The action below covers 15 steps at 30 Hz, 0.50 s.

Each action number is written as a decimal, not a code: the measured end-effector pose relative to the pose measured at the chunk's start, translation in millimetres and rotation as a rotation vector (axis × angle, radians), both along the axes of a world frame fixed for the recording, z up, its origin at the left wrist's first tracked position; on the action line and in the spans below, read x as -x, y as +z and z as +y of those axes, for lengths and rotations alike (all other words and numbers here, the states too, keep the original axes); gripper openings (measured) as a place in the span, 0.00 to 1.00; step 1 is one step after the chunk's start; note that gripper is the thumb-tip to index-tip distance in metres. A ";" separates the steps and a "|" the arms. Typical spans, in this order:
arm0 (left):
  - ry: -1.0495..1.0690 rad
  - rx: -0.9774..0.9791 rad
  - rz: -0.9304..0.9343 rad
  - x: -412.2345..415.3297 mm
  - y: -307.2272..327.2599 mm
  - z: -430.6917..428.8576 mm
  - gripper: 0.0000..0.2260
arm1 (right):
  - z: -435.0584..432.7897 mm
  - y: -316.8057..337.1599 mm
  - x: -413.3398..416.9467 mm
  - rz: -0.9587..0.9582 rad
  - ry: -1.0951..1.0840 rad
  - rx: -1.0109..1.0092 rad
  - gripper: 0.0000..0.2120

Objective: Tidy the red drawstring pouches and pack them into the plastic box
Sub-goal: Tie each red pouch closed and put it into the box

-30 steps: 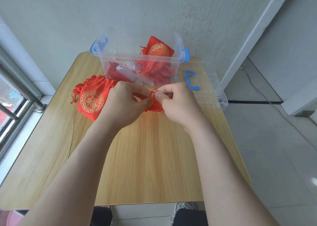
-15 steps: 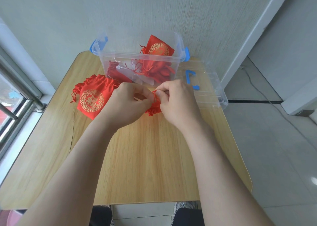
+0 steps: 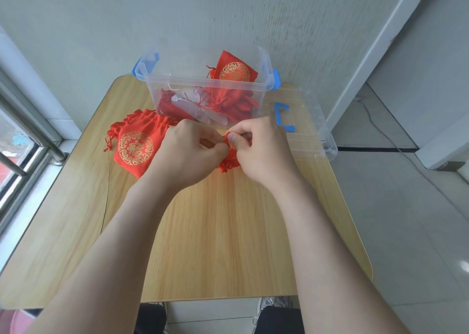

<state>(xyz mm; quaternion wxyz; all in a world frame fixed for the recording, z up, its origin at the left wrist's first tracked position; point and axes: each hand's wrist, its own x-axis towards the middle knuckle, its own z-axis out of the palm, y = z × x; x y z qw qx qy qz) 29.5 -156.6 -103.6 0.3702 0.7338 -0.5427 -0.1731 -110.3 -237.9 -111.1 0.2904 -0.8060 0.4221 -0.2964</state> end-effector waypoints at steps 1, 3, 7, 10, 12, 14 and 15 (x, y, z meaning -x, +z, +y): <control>-0.002 0.005 0.003 0.3 0.2 -0.3 0.09 | 0.2 0.5 0.3 -0.002 0.002 0.003 0.08; -0.012 0.010 0.014 -0.4 -0.6 -1.2 0.13 | 0.6 1.5 0.9 -0.009 0.008 0.016 0.08; -0.045 0.003 0.123 -3.2 -1.1 -1.5 0.17 | 0.4 1.2 2.0 -0.031 0.025 0.030 0.09; 0.003 -0.011 0.249 -1.4 1.6 -1.8 0.19 | -0.5 0.9 2.1 -0.045 0.036 0.056 0.09; 0.026 -0.019 0.339 -0.1 3.9 -1.3 0.18 | -1.0 1.6 2.1 -0.056 0.040 0.071 0.09; 0.033 -0.038 0.429 0.3 5.6 -0.2 0.15 | -1.2 1.8 1.7 -0.068 0.047 0.088 0.10; 0.037 -0.044 0.473 0.0 5.8 0.4 0.13 | -1.2 1.6 1.4 -0.075 0.051 0.096 0.10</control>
